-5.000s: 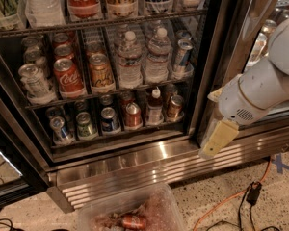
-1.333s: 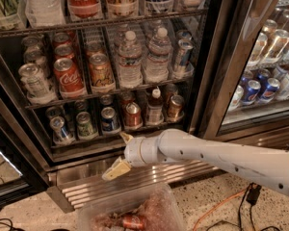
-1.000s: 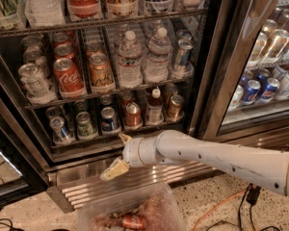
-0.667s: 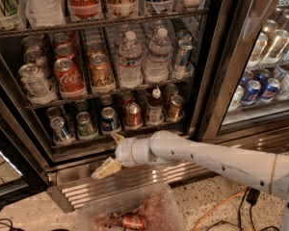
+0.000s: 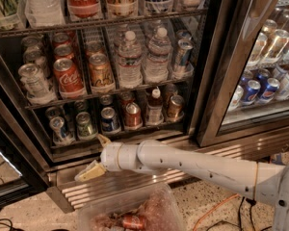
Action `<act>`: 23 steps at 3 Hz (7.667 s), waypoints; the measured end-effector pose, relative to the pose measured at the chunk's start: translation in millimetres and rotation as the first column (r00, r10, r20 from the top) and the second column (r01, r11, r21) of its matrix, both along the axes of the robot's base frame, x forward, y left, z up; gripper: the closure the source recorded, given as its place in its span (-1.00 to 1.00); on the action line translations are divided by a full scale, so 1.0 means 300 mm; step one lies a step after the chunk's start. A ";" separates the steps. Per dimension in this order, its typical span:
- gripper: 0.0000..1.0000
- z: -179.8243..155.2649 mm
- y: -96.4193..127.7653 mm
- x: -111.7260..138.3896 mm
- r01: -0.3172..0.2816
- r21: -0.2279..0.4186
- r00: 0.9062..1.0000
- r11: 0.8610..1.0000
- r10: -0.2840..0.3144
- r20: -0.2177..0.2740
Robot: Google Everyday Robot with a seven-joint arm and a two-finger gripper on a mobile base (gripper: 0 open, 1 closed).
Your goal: Pick green can from bottom shelf of fridge
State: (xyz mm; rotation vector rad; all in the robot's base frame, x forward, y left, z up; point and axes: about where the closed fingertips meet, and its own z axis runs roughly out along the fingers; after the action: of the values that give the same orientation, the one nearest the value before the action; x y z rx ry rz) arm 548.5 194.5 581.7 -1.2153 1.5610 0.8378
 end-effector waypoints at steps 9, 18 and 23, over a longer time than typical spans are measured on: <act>-1.00 0.024 0.176 0.165 0.185 0.171 0.974 0.968 -0.204 0.100; -0.48 0.035 0.123 0.314 0.433 0.185 0.879 0.882 -0.459 0.130; 1.00 0.054 0.092 0.351 0.448 0.199 0.872 0.872 -0.475 0.121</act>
Offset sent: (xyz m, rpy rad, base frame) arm 0.0070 0.0155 0.0117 0.0262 -0.0598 -0.1977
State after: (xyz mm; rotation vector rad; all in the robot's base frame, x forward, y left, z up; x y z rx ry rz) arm 653.7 222.0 597.9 -0.7212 1.5239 0.5208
